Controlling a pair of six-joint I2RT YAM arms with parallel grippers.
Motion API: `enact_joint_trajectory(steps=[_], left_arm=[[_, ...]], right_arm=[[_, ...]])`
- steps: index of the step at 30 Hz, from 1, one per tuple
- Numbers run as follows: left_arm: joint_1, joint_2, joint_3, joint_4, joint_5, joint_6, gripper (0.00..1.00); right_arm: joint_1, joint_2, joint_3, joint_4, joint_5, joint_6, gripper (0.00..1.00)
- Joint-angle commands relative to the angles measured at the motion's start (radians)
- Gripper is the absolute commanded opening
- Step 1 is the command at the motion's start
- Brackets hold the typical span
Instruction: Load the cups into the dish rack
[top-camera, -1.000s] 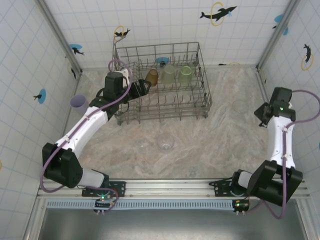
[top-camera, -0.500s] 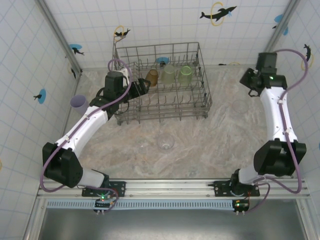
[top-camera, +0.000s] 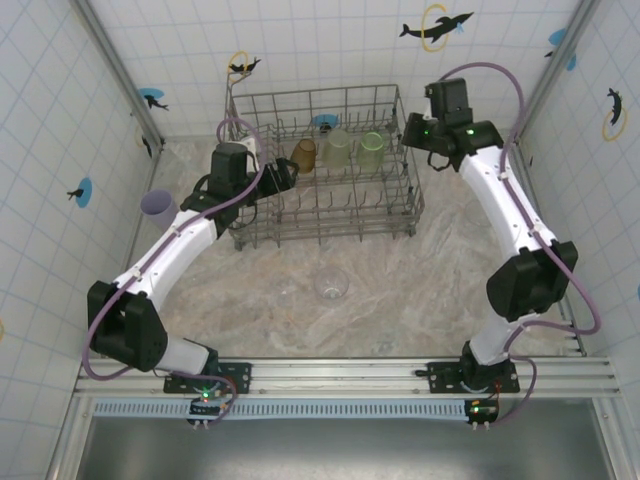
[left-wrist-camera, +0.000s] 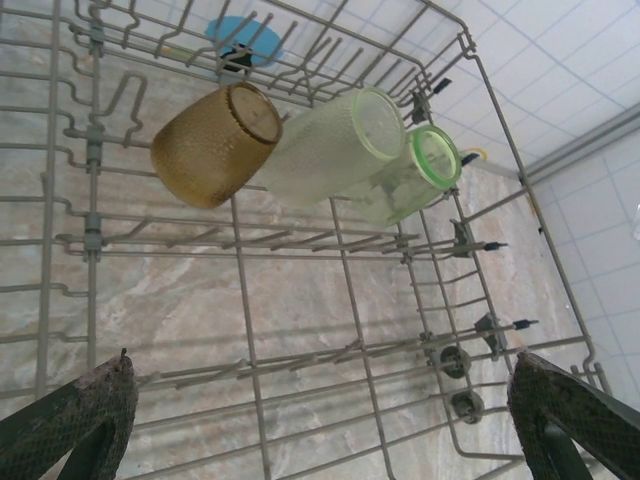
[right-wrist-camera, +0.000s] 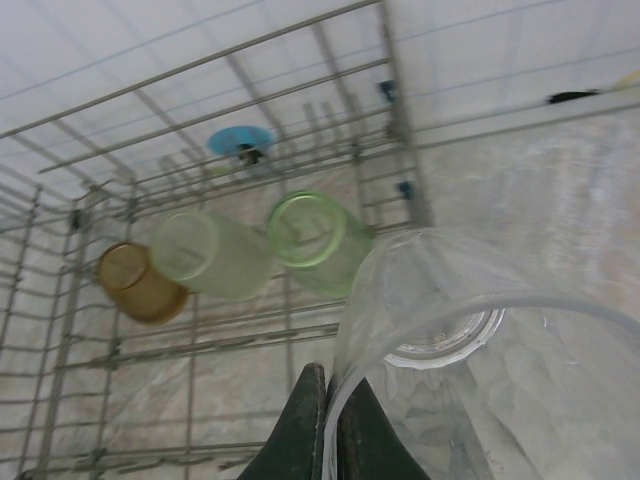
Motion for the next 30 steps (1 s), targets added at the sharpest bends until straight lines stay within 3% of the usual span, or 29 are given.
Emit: enact_joint_trajectory(steps=[1, 8, 16, 22, 30], left_arm=[[0.014, 0.018, 0.015, -0.026, -0.006, 0.009, 0.98], [0.030, 0.047, 0.030, -0.016, 0.030, -0.031, 0.98], [0.060, 0.095, 0.060, 0.028, 0.114, -0.083, 0.97], [0.106, 0.138, 0.067, 0.108, 0.258, -0.144, 0.98], [0.159, 0.187, 0.058, 0.247, 0.395, -0.206, 0.98]], right_arm=[[0.023, 0.048, 0.095, 0.078, -0.063, -0.011, 0.00], [0.075, 0.122, 0.129, 0.137, -0.195, 0.038, 0.00], [0.095, 0.181, 0.029, 0.319, -0.409, 0.150, 0.00], [0.091, 0.204, -0.059, 0.518, -0.580, 0.235, 0.00], [0.051, 0.249, -0.191, 0.899, -0.747, 0.463, 0.00]])
